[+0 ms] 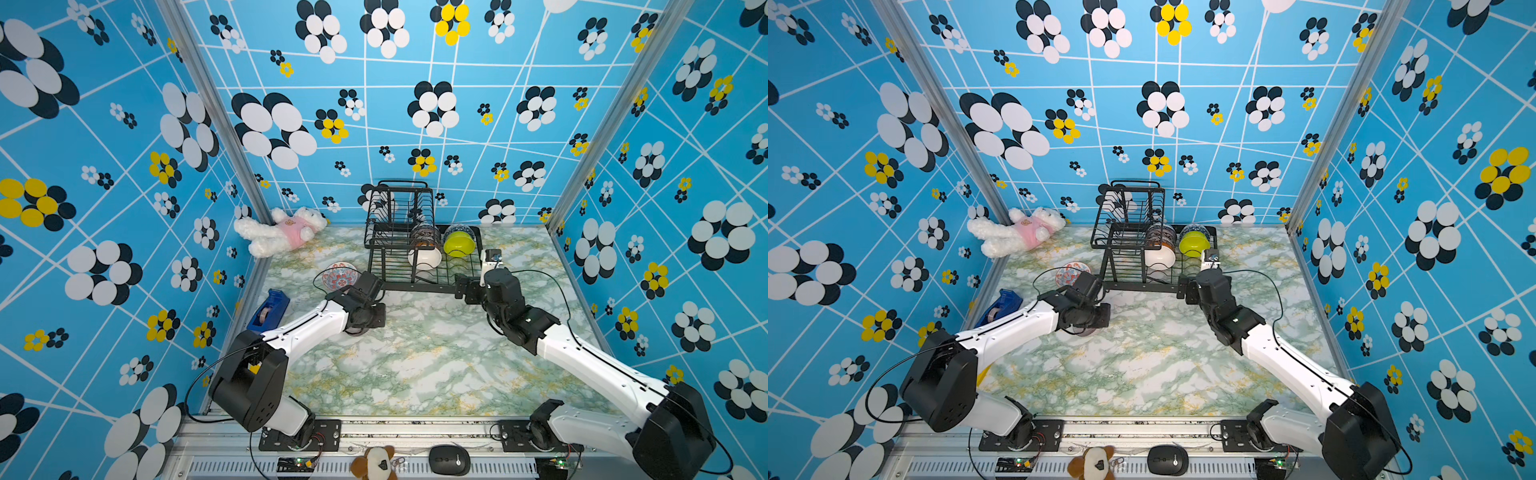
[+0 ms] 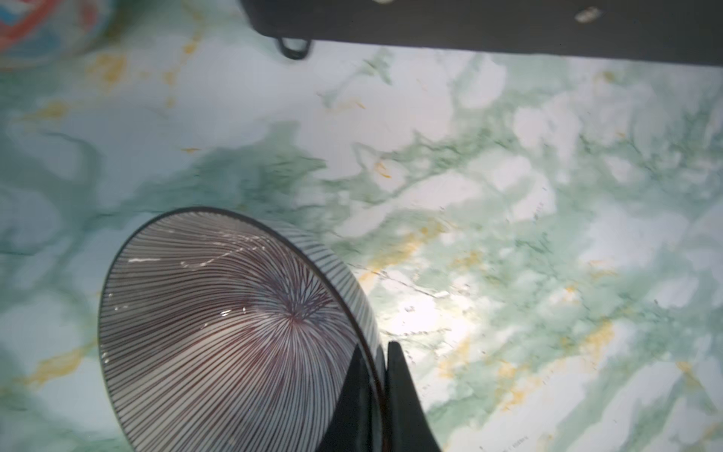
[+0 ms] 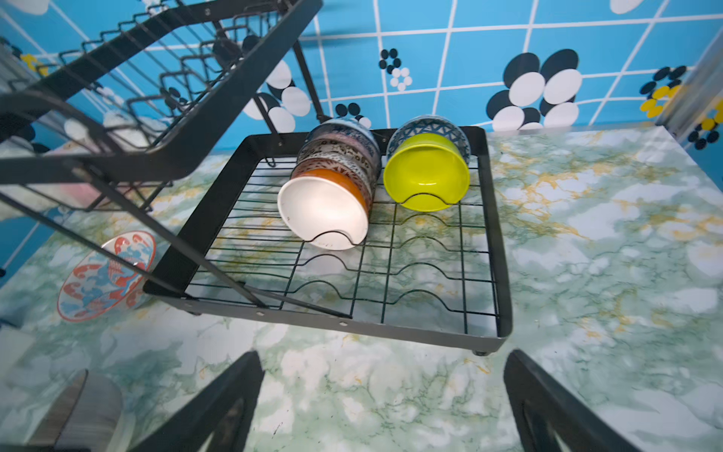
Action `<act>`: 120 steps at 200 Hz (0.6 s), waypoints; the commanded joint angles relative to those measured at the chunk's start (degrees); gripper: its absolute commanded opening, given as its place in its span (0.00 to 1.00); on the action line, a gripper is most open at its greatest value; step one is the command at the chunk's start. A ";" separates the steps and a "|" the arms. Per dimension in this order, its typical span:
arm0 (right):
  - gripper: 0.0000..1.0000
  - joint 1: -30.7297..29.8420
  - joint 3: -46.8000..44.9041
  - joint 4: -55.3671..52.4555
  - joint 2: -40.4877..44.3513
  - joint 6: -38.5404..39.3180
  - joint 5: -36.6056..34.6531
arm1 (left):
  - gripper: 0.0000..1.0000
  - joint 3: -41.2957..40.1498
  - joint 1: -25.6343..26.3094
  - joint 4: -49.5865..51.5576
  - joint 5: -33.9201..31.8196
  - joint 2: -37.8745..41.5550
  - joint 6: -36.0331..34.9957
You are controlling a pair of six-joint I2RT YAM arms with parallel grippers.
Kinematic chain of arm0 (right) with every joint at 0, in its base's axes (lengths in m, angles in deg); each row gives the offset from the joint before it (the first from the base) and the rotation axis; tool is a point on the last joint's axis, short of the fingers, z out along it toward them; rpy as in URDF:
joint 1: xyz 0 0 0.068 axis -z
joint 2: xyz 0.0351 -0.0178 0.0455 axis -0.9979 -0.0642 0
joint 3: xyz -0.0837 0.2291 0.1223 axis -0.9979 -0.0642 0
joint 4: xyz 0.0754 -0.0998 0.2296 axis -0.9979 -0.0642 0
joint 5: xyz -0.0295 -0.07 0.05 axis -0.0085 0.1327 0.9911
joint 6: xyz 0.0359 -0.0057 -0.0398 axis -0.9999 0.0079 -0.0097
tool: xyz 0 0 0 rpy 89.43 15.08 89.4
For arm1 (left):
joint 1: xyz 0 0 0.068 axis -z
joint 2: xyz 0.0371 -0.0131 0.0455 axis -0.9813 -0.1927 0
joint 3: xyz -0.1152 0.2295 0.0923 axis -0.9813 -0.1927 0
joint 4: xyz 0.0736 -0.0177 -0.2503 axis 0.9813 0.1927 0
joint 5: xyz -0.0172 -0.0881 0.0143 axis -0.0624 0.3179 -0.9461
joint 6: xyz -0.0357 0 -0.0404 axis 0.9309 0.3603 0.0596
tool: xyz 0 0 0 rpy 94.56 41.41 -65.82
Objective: Load bowls into a dish rack
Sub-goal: Pick up the bowl from the middle-left of the table, then place the bowl at the center of the table.
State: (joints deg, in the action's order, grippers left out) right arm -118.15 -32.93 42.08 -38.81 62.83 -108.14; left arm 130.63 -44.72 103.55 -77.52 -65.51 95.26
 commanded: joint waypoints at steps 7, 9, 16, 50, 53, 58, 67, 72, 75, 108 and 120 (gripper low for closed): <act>0.99 6.53 -2.33 -4.84 2.31 -5.15 6.29 | 0.00 6.14 8.07 -0.40 0.83 -4.75 2.70; 0.99 7.01 -2.42 -5.00 2.36 -5.41 6.77 | 0.00 6.76 8.69 -0.28 0.59 -5.28 2.56; 0.99 8.58 -2.57 -5.58 2.59 -6.13 8.72 | 0.00 8.91 10.77 0.15 -0.97 -7.28 2.11; 1.00 13.02 -2.89 -8.39 3.05 -8.16 12.99 | 0.00 17.18 17.66 0.48 -5.98 -15.46 -0.65; 0.99 13.50 -2.89 -8.74 3.04 -8.56 13.25 | 0.00 17.82 17.95 0.68 -6.14 -16.21 -0.92; 0.99 14.19 -3.03 -9.01 3.01 -9.16 13.88 | 0.00 19.13 18.47 0.76 -6.46 -17.44 -1.36; 1.00 15.90 -3.55 -9.10 3.13 -10.27 15.32 | 0.01 21.03 19.13 1.26 -7.03 -19.65 -2.19; 0.99 16.74 -3.78 -9.01 3.13 -10.92 16.23 | 0.01 22.14 19.41 1.70 -7.34 -20.47 -2.59; 1.00 17.14 -3.96 -8.97 3.09 -11.24 16.76 | 0.02 22.65 19.56 1.85 -7.50 -21.36 -2.70; 0.99 19.22 -4.10 -9.19 2.68 -11.96 19.61 | 0.12 26.50 20.56 2.46 -7.66 -25.24 -4.49; 0.99 19.55 -3.92 -9.19 2.22 -11.98 20.39 | 0.16 27.43 20.75 2.65 -7.64 -25.92 -4.87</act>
State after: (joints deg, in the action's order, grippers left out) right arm -99.23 -36.41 34.01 -36.56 52.45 -91.37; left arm 155.72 -24.43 104.10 -83.95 -89.25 92.49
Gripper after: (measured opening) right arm 0.995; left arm 0.127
